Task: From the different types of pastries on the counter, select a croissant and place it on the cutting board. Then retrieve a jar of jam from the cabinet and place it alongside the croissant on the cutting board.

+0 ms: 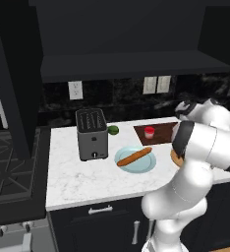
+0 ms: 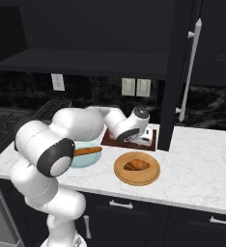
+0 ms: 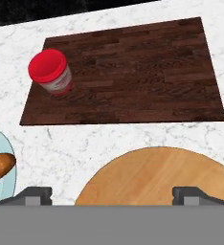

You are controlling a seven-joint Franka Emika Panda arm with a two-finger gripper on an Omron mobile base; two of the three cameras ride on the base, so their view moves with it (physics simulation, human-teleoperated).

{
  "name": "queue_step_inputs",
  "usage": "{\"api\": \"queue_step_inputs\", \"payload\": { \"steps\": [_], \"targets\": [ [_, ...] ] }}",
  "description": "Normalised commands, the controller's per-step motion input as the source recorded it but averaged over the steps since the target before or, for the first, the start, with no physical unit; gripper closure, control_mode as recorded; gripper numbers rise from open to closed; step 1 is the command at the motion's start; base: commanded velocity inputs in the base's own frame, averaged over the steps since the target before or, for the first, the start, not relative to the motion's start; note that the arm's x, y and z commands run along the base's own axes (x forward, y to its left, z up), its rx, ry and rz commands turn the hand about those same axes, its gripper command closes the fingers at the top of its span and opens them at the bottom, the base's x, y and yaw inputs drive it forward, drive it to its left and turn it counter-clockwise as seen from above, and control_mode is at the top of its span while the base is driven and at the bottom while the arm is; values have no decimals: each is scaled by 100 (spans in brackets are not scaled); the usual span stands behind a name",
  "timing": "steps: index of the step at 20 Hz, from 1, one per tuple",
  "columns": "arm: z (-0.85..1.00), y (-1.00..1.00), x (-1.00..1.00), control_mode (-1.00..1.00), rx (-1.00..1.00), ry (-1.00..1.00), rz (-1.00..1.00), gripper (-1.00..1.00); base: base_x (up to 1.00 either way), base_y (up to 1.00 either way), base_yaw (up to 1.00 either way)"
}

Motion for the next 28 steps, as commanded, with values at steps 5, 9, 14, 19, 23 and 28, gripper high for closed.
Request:
{"api": "queue_step_inputs", "payload": {
  "steps": [5, 9, 14, 19, 23, 28],
  "targets": [
    [-23, -14, -73, -100, -5, -3, -6, -100, 0, 0, 0],
    [-11, 2, -13, -100, -3, 2, -5, -100, 0, 0, 0],
    [-8, -6, -25, -100, 0, 4, -14, -100, 0, 0, 0],
    [0, -13, -35, -100, 1, 8, -24, -100, 0, 0, 0],
    [-1, 19, -2, -100, 0, 0, -1, -100, 0, 0, 0],
    [-33, 12, 39, -100, -8, 11, -9, -100, 0, 0, 0]
  ]
}}
